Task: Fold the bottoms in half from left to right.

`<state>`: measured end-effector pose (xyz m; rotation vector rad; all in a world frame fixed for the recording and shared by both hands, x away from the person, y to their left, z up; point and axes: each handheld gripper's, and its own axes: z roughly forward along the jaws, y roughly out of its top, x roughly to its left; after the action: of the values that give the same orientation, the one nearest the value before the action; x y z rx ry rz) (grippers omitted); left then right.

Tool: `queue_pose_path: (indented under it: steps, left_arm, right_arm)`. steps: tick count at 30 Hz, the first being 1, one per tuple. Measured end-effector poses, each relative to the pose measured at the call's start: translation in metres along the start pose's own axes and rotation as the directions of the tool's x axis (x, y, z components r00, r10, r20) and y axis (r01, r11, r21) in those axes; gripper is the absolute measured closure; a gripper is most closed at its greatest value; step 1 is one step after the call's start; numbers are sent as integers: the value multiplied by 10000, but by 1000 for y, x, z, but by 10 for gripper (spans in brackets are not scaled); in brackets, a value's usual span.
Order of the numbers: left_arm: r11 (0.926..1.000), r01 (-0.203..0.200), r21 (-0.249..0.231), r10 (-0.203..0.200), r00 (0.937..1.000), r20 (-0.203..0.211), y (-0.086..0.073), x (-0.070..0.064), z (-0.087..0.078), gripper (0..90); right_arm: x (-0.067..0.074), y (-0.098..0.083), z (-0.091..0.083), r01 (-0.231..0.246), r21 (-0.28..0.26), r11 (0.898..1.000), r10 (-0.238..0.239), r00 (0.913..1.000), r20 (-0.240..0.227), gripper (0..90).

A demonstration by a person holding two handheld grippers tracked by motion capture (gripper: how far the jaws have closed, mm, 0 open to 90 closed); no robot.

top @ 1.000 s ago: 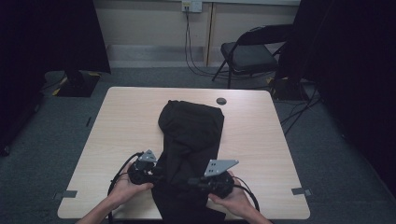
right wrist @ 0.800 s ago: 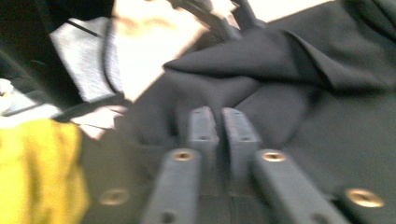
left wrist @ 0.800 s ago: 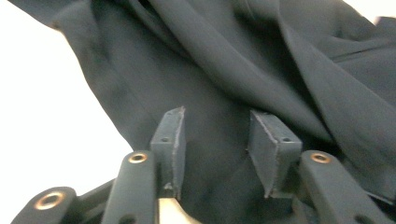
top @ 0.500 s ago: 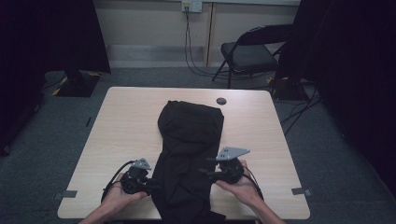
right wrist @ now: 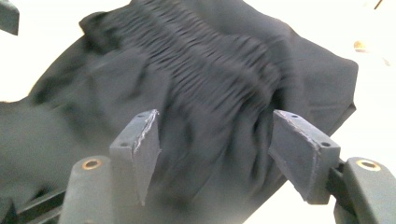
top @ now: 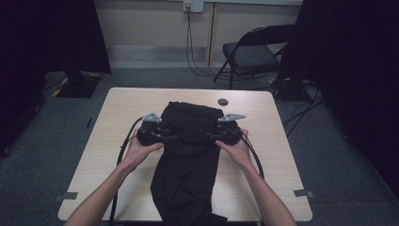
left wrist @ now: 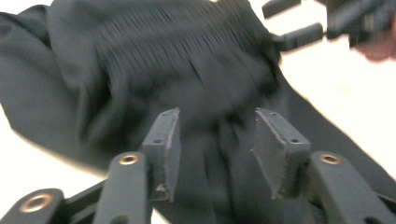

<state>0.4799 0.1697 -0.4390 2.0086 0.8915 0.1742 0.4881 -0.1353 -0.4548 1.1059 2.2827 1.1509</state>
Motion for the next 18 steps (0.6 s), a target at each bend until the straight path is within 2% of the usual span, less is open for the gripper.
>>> queue_pose_path:
  steps: [1,2,3,4,6,8,9,10,11,12,13,14,15,16,17,18]
  left_arm:
    - [9999,-152,28,153,9992,-382,4,4,7,470]
    - [9989,-420,200,434,9962,-761,7,8,15,470]
    - [9994,-237,241,259,9952,-943,7,15,21,452]
    - [9997,69,225,-45,9943,-1065,6,20,27,452]
    - [9981,-107,600,199,9876,-1555,1,26,35,430]
    - [9931,-335,1128,553,9791,-1959,-4,33,42,423]
    - [9941,-231,1059,429,9810,-1894,-7,35,43,405]
    - [9959,-24,906,191,9828,-1836,-9,37,45,404]
    - [9958,-28,919,198,9826,-1846,-11,37,49,470]
    - [9955,-114,945,279,9843,-1741,-12,35,51,470]
    - [9951,-348,924,482,9879,-1473,-14,30,53,544]
    - [9932,-687,945,826,9849,-1520,-13,26,53,770]
    - [9946,-583,862,699,9879,-1385,-13,25,53,785]
    - [9947,-612,825,723,9877,-1384,-12,26,50,807]
    - [9964,-640,558,712,9875,-1404,-8,25,45,831]
    - [9990,-398,221,422,9913,-1245,-4,25,40,848]
  right_arm:
    - [-6,0,12,-309,61,9995,309,9995,64,319]
    - [-6,0,12,-309,61,9995,309,9995,64,319]
    - [-9,-3,21,-437,178,9989,433,9989,199,314]
    - [-9,-3,21,-437,178,9989,433,9989,199,314]
    - [-9,-8,28,-526,472,9975,515,9984,243,298]
    - [-8,-12,33,-551,695,9961,533,9982,278,282]
    - [-7,-13,34,-511,746,9959,490,9984,295,293]
    - [-7,-13,35,-467,759,9960,445,9985,303,345]
    - [-6,-15,38,-518,667,9964,514,9987,64,455]
    - [-6,-15,38,-518,667,9964,514,9987,64,455]
    - [-5,-15,39,-368,738,9966,359,9993,139,517]
    - [-4,-15,39,-251,653,9975,236,9994,238,576]
    - [-5,-14,37,-309,506,9982,300,9994,191,638]
    - [-6,-13,35,-342,392,9986,335,9993,189,669]
    - [-8,-11,32,-410,263,9988,405,9990,163,695]
    - [-10,-7,27,-459,47,9989,458,9989,108,715]
